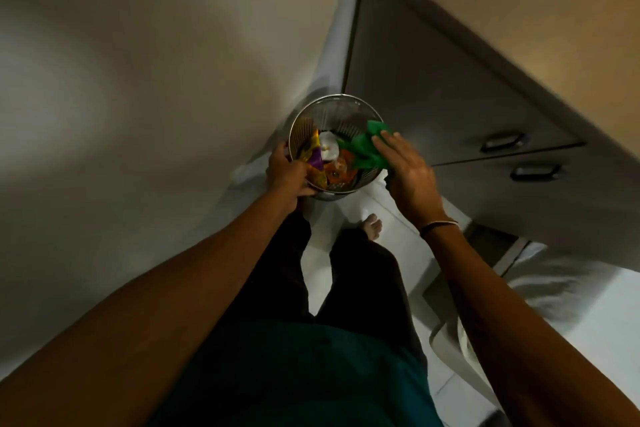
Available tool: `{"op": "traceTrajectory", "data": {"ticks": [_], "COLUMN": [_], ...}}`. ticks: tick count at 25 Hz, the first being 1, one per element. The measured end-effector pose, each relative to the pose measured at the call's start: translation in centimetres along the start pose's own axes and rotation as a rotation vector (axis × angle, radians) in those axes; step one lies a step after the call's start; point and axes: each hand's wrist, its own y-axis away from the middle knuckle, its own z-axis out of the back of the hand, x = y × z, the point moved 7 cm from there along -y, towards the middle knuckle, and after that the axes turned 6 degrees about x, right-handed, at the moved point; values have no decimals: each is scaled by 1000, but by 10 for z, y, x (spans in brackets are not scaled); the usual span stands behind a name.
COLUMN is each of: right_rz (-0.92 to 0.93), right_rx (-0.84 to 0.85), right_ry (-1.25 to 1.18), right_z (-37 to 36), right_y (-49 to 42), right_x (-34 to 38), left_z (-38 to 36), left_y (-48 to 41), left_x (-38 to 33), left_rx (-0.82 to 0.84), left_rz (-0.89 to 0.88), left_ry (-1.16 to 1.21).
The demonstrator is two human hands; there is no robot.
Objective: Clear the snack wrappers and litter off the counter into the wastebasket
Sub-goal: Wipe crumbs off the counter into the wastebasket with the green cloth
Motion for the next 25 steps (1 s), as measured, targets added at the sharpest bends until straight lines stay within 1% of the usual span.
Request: {"op": "traceTrajectory", "data": {"ticks": [4,6,10,13,18,20,23,25], "right_rz": [-199,-269,-356,-351,-317,-295,-288,-294], "right_rx": [-104,-109,-72,-72,-161,-137,-95,-105], "right_ry": [-321,-392,-394,-333,-296,-317,-339,-338], "right_z": [-92,-144,-238,-276,-302,-308,-305,-290], "right_y": [-10,-14,-28,-49,-94,-112,-131,-133], "right_x": [-53,-83,-149,-187,-226,-232,-233,-229], "left_z": [-19,-33,-67,-89,-114,-119,-125,-122], "left_y": [-76,-116,-211,-265,-329,-348,-361,-353], "left_x": [63,100,156,178,187,176,157,144], "left_rx": [36,69,130,138,123,148,259,251], "left_rz": [34,74,96,100,51,18,-32,-63], "left_ry": [56,34,41,83,93,88,51,30]}}
